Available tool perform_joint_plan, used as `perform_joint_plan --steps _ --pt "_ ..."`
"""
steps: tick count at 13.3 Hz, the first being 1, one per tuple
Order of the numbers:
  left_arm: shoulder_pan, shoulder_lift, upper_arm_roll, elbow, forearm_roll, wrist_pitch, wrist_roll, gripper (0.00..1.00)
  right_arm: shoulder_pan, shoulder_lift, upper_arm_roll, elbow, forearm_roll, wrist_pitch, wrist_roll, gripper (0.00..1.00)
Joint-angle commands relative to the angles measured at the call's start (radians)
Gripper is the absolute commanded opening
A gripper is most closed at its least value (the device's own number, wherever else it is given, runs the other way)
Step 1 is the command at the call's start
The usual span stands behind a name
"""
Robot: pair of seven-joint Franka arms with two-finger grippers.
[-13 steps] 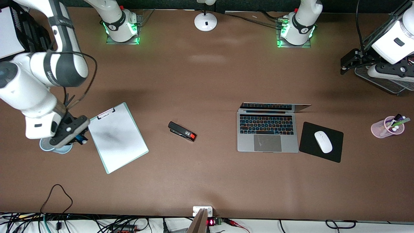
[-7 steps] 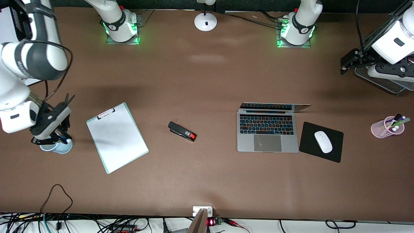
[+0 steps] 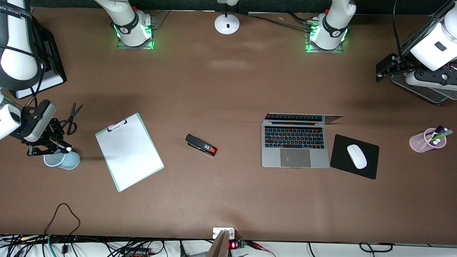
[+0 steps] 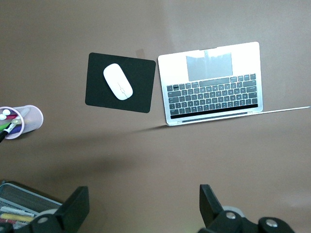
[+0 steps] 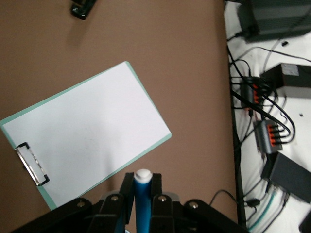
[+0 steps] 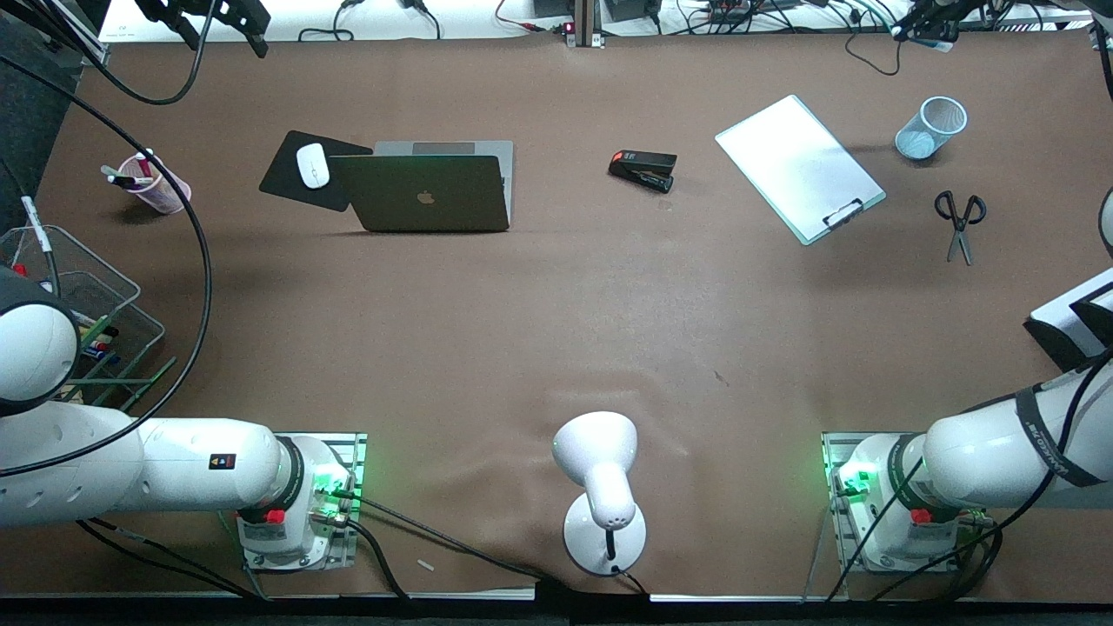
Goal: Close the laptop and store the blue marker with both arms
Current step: 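Lift the blue marker and carry it over the light blue cup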
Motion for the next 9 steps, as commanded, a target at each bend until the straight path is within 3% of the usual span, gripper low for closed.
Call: perform_joint_plan --steps 1,9 --pt "0.01 -0.012 -0.006 -0.008 -0.02 0.002 0.012 1.0 -0.021 0.004 0.01 -0.001 0.024 -0.061 -0.108 0.09" --pt "0.01 -0.012 -0.006 -0.008 -0.021 0.002 0.012 1.0 -0.162 0.073 0.011 0.068 0.124 -0.278 -0.321 0.09"
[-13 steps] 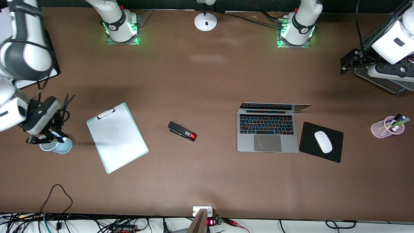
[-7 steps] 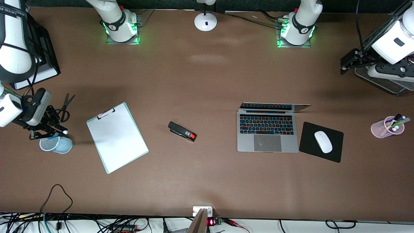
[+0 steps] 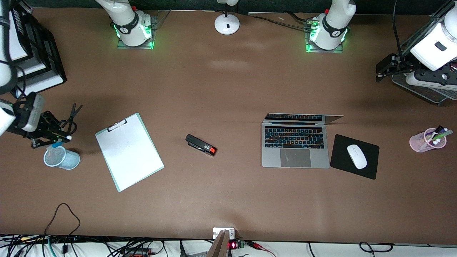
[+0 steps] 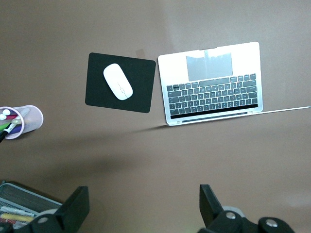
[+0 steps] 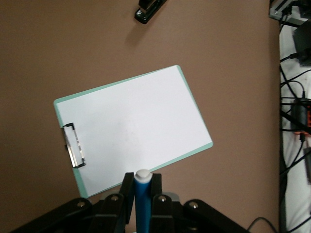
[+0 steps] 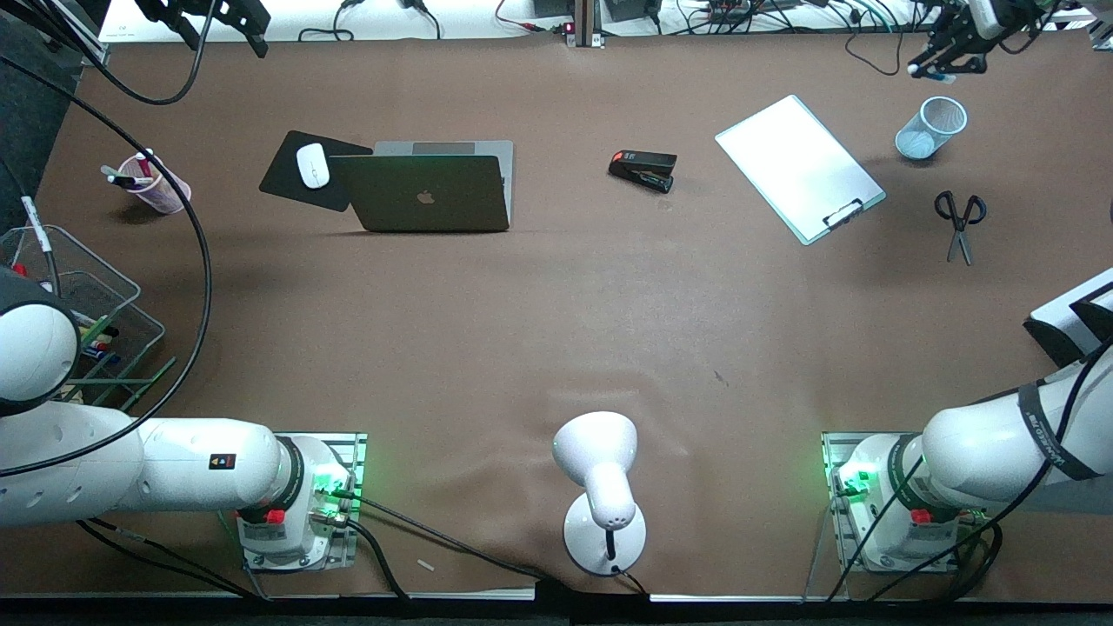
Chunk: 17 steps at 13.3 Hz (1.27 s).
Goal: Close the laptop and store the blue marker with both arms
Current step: 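Lift the blue marker and carry it over the light blue cup, then lower the blue marker into the light blue cup with the right gripper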
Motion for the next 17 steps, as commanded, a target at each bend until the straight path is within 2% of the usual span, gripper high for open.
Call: perform_joint_plan --steps 1,2,6,12,17 --pt "0.01 -0.012 -0.006 -0.008 -0.021 0.003 0.012 1.0 -0.054 0.047 0.011 0.066 0.081 -0.092 -0.08 0.09" --pt "0.01 -0.012 -0.006 -0.008 -0.021 0.002 0.012 1.0 -0.075 0.064 0.011 0.078 0.106 -0.111 -0.104 0.09" --pt "0.01 -0.012 -0.006 -0.008 -0.021 0.002 0.012 1.0 -0.118 0.108 0.011 0.126 0.111 -0.171 -0.145 0.09" --pt "0.01 -0.012 -0.004 -0.007 -0.021 0.002 0.012 1.0 -0.189 0.248 0.012 0.299 0.149 -0.297 -0.225 0.09" --pt "0.01 -0.012 -0.004 -0.008 -0.021 0.002 0.012 1.0 -0.235 0.3 0.017 0.315 0.188 -0.323 -0.282 0.09"
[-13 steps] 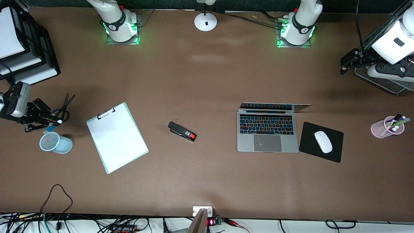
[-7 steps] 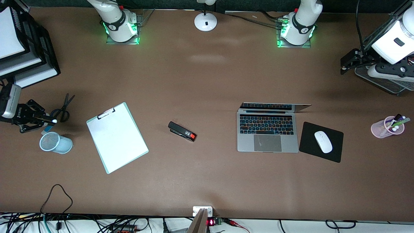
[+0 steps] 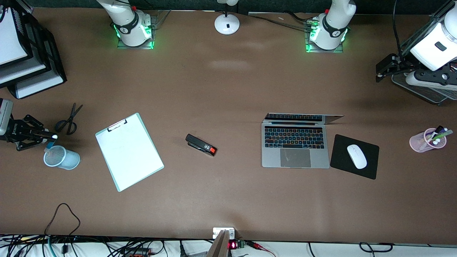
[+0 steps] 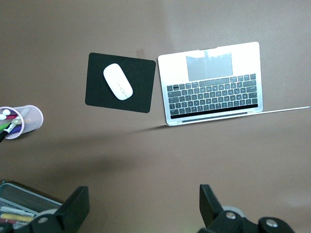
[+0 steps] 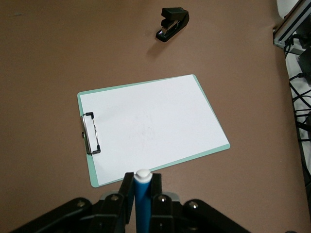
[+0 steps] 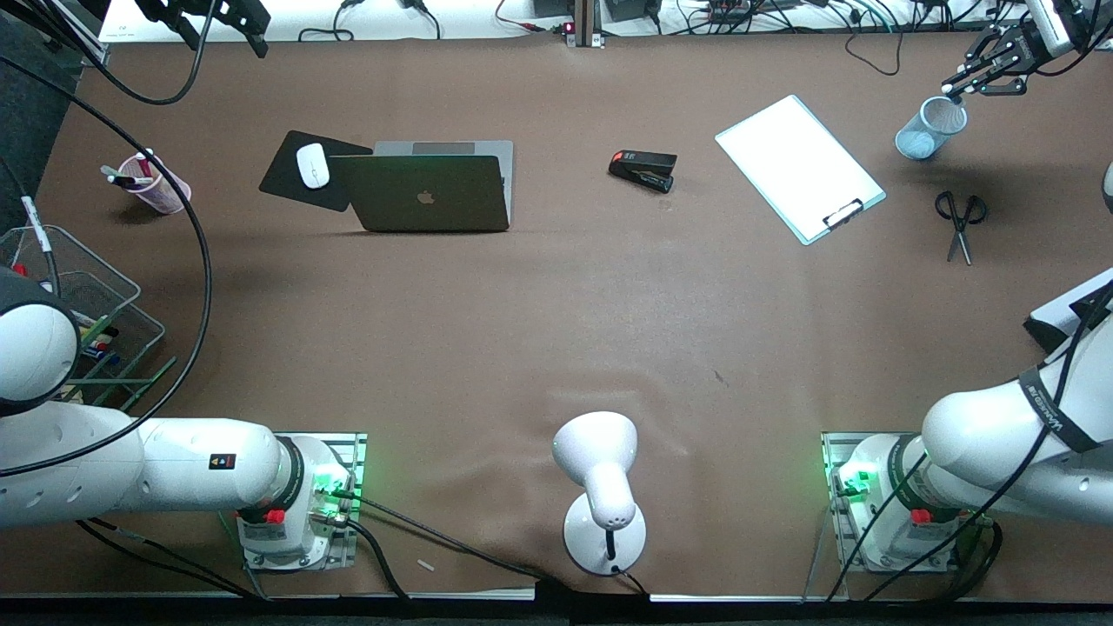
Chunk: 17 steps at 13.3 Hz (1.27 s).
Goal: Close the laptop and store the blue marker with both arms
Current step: 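Lower the blue marker into the light blue cup with the right gripper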
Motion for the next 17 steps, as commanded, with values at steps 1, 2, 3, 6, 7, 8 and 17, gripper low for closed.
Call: perform_joint_plan --steps 1,2,3,6,7,8,17 --pt "0.01 -0.012 -0.004 -0.008 -0.021 0.002 0.012 1.0 -0.035 0.042 0.015 0.044 0.033 -0.054 -0.038 0.09" --pt "0.01 -0.012 -0.004 -0.008 -0.021 0.002 0.012 1.0 -0.041 0.059 0.015 0.056 0.045 -0.071 -0.052 0.09" --pt "0.01 -0.012 -0.004 -0.008 -0.021 0.002 0.012 1.0 -0.05 0.074 0.015 0.07 0.059 -0.076 -0.064 0.09" --pt "0.01 -0.012 -0.004 -0.007 -0.021 0.002 0.012 1.0 -0.067 0.123 0.015 0.128 0.065 -0.128 -0.076 0.09" --pt "0.01 -0.012 -0.004 -0.008 -0.021 0.002 0.012 1.0 -0.07 0.132 0.015 0.148 0.065 -0.133 -0.083 0.09" --pt "0.01 -0.012 -0.004 -0.008 -0.021 0.002 0.012 1.0 -0.072 0.143 0.015 0.165 0.065 -0.142 -0.084 0.09" --pt "0.01 -0.01 -0.004 -0.007 -0.021 0.002 0.012 1.0 -0.098 0.278 0.015 0.28 0.085 -0.171 -0.104 0.09"
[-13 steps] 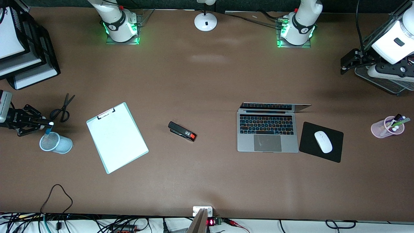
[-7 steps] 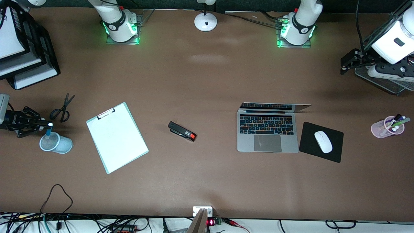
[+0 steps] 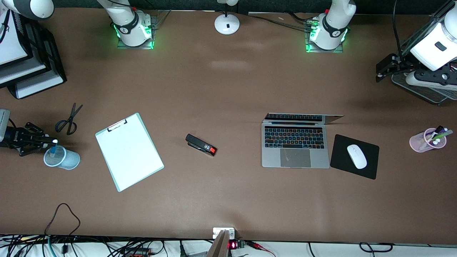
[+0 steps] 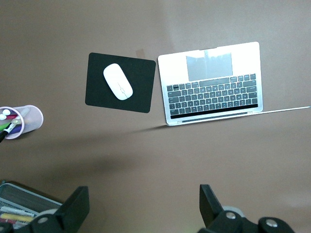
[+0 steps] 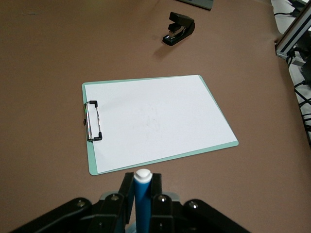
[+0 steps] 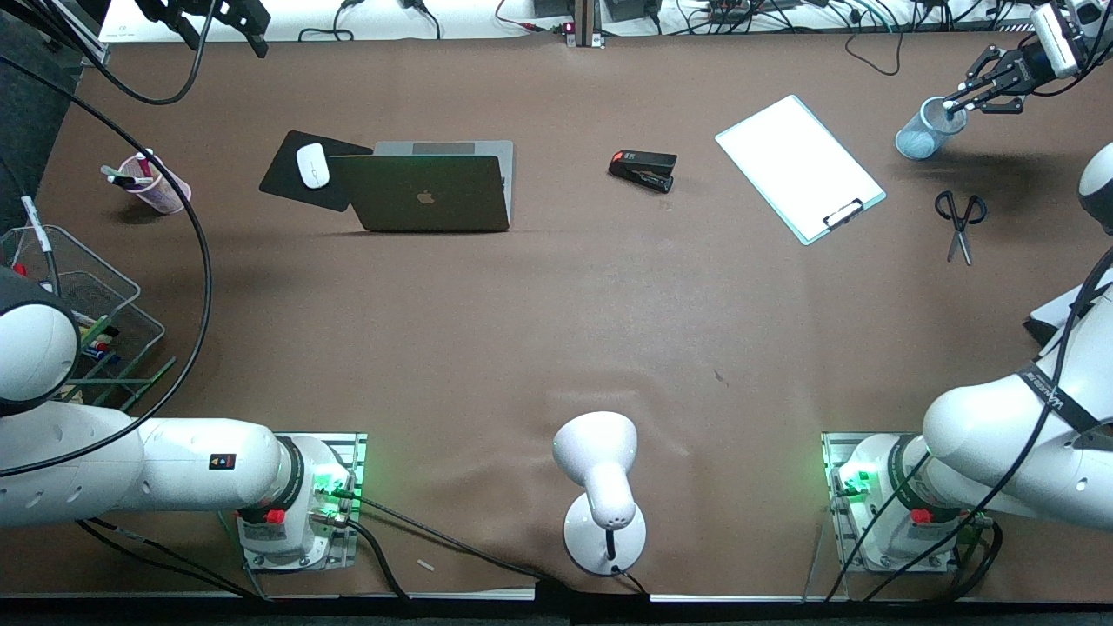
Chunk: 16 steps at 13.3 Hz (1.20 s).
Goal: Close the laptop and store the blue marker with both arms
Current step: 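Lower the blue marker into the light blue cup with the right gripper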
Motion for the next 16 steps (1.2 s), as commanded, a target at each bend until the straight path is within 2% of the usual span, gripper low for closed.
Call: perform_joint_plan --steps 1,7,8,9,10,15,16 --pt "0.01 -0.012 -0.004 -0.008 -0.021 0.002 0.012 1.0 -0.02 0.058 0.014 0.048 0.024 -0.026 -0.011 0.09" --pt "0.01 -0.01 -0.004 -0.007 -0.021 0.002 0.012 1.0 -0.037 0.092 0.012 0.082 0.023 -0.022 -0.011 0.1" --pt "0.01 -0.01 -0.003 -0.007 -0.021 0.002 0.012 1.0 -0.037 0.092 0.012 0.082 0.023 -0.019 -0.009 0.2" --pt "0.01 -0.01 -0.001 -0.007 -0.021 0.002 0.012 1.0 -0.039 0.089 0.012 0.082 0.024 -0.016 0.004 0.76" --pt "0.01 -0.01 -0.001 -0.007 -0.021 0.002 0.012 1.0 -0.039 0.085 0.012 0.08 0.024 -0.012 0.011 1.0" --pt "0.009 -0.007 -0.004 0.003 -0.021 0.002 0.005 1.0 -0.036 0.047 0.006 0.076 0.006 -0.023 0.233 1.0" --pt "0.009 -0.005 -0.004 0.003 -0.02 0.002 0.005 1.0 -0.025 0.005 0.006 0.054 -0.024 -0.019 0.33 1.0"
